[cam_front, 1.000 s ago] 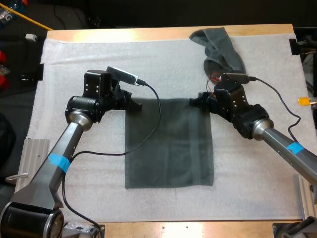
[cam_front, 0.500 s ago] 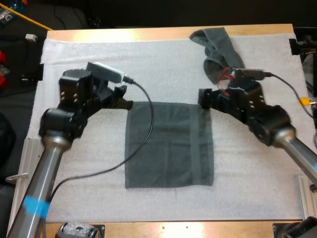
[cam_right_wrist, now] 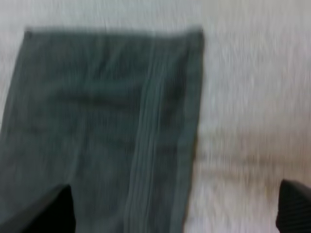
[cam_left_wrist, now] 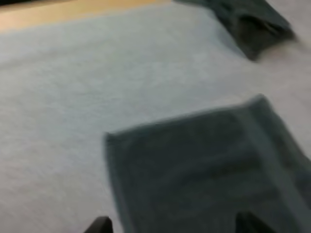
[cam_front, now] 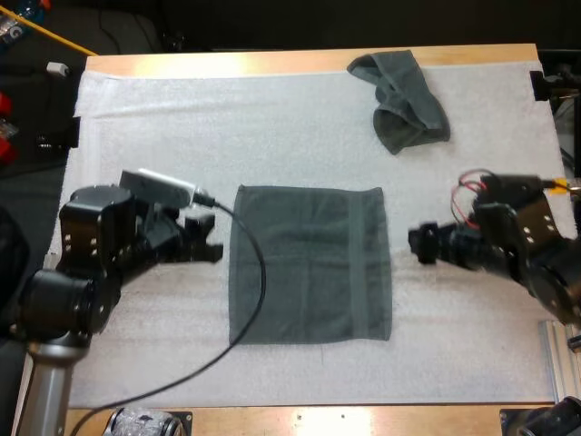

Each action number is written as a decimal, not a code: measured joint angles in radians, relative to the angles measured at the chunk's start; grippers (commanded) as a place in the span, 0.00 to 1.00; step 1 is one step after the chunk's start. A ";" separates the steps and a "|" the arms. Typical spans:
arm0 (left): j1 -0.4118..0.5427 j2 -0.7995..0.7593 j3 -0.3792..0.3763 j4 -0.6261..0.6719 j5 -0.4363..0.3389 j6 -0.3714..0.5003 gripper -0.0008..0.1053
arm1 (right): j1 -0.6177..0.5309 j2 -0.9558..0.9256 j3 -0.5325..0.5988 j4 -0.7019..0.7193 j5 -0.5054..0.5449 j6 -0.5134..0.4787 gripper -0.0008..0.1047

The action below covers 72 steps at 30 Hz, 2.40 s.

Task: Pick towel from pile, fold and stack

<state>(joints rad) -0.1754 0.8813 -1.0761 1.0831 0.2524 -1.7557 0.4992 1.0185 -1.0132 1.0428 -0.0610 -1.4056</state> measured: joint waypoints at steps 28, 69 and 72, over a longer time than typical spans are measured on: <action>0.000 -0.229 0.307 0.172 0.102 -0.024 0.49 | 0.354 -0.024 0.398 -0.187 -0.027 0.379 0.60; -0.212 -0.144 0.405 0.063 0.095 0.005 0.49 | 0.354 0.277 0.461 -0.500 0.008 0.494 0.01; -0.237 -0.085 0.420 0.014 0.037 0.004 0.49 | 0.354 0.262 0.461 -0.500 0.027 0.494 0.01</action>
<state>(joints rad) -0.4122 0.7962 -0.6564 1.0970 0.2889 -1.7513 0.8531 1.2809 -0.5524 0.5429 -0.0343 -0.9120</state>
